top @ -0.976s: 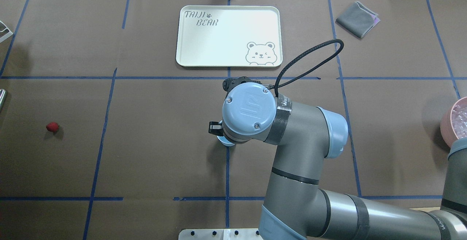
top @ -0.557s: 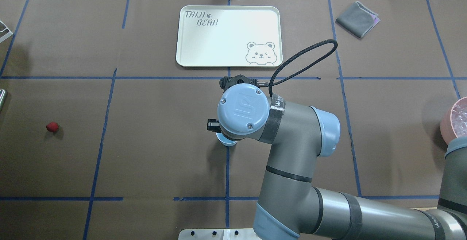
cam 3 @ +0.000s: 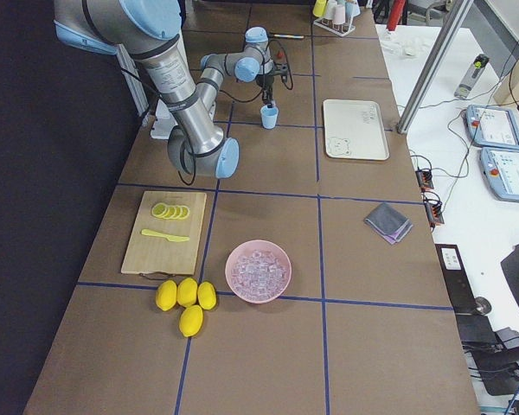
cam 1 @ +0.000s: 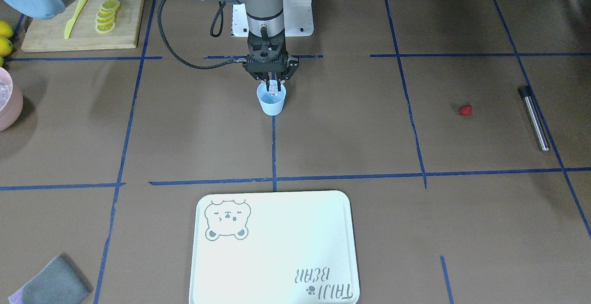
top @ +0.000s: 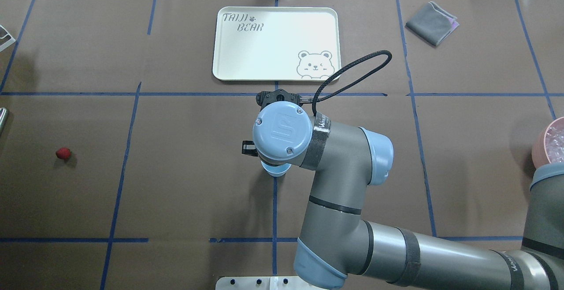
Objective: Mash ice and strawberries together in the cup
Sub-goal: 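Open the right gripper to drop the ice cube into the cup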
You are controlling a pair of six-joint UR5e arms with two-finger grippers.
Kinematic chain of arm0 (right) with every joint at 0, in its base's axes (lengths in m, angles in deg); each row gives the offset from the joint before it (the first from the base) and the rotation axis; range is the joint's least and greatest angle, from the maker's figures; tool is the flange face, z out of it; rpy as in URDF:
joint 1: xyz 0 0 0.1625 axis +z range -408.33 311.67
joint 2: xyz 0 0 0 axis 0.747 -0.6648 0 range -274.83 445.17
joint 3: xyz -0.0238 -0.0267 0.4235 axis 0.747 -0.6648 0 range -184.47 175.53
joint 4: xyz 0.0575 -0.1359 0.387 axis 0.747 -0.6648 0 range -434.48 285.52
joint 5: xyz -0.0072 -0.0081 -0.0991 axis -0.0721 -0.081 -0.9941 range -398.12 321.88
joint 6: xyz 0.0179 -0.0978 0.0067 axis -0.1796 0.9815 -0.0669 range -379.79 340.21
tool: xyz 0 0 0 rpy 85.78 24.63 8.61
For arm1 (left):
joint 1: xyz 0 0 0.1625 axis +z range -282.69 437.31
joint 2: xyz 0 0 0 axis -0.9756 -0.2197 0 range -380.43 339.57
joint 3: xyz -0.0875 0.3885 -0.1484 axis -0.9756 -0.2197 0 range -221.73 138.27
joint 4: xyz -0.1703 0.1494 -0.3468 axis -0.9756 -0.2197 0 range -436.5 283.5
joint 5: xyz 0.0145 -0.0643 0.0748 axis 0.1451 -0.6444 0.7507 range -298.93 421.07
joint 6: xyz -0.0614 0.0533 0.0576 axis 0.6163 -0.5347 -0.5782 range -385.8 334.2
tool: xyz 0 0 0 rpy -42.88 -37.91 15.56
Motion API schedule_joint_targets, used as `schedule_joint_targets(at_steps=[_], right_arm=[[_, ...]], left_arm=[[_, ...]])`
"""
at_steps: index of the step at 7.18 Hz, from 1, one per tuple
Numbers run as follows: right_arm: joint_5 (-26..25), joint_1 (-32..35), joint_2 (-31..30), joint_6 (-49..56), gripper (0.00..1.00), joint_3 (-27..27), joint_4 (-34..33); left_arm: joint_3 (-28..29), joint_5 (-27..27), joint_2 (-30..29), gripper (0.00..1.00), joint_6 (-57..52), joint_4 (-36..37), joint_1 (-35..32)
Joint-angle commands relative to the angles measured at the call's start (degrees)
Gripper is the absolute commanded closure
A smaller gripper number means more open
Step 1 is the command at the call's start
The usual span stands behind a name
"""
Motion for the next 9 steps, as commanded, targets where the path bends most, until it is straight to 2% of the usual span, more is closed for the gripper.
schedule_joint_targets(at_steps=[1, 4, 5, 6, 9], right_arm=[[0.10, 0.00, 0.01, -0.03, 0.91, 0.45, -0.18], [0.19, 0.09, -0.69, -0.12, 0.59, 1.95, -0.27], [0.10, 0.18, -0.95, -0.47, 0.34, 2.30, -0.27], [0.01, 0.18, -1.65, -0.73, 0.02, 3.09, -0.27], [0.45, 1.48, -2.01, -0.65, 0.01, 5.10, -1.49]], left_arm=[[-0.07, 0.00, 0.00, 0.00, 0.00, 0.00, 0.00], [-0.07, 0.00, 0.00, 0.00, 0.00, 0.00, 0.09], [-0.07, 0.00, -0.09, 0.00, 0.00, 0.00, 0.09], [0.02, 0.00, -0.09, 0.00, 0.00, 0.00, 0.09], [-0.16, 0.00, -0.09, 0.00, 0.00, 0.00, 0.09]])
